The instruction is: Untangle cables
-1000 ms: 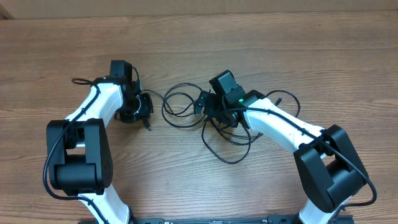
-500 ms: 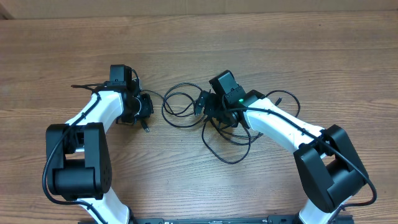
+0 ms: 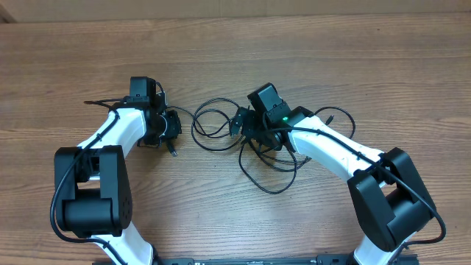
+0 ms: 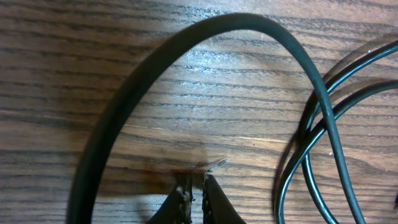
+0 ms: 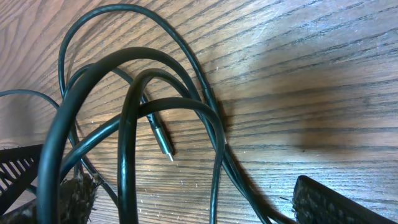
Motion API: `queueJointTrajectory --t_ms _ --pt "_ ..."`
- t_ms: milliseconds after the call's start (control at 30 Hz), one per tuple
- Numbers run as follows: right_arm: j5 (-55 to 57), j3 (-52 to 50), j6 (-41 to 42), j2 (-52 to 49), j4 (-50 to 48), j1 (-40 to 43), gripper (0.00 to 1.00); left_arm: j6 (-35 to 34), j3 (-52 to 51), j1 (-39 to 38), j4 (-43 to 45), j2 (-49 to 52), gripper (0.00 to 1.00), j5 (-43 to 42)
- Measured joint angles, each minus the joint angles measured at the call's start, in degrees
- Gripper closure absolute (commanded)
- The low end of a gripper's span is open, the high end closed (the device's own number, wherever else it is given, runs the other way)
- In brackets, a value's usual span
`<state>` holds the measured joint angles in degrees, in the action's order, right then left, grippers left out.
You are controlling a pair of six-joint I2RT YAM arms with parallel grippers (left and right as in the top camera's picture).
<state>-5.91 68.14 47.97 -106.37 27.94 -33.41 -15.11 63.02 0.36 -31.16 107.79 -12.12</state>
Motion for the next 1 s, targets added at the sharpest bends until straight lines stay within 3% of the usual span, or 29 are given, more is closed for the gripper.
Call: queueJointTrajectory --t_ms 333,467,1000 --pt "0.0 0.0 0.0 0.0 0.0 0.0 0.00 0.0 0.0 0.0 0.2 0.0 0.89 0.0" --pt "0.0 0.0 0.0 0.0 0.1 0.0 0.00 0.0 0.0 0.0 0.2 0.0 0.95 0.6" --pt "-4.8 0.0 0.0 0.0 -3.4 -0.2 0.00 -6.2 0.0 4.3 -1.2 -0.4 0.82 4.7"
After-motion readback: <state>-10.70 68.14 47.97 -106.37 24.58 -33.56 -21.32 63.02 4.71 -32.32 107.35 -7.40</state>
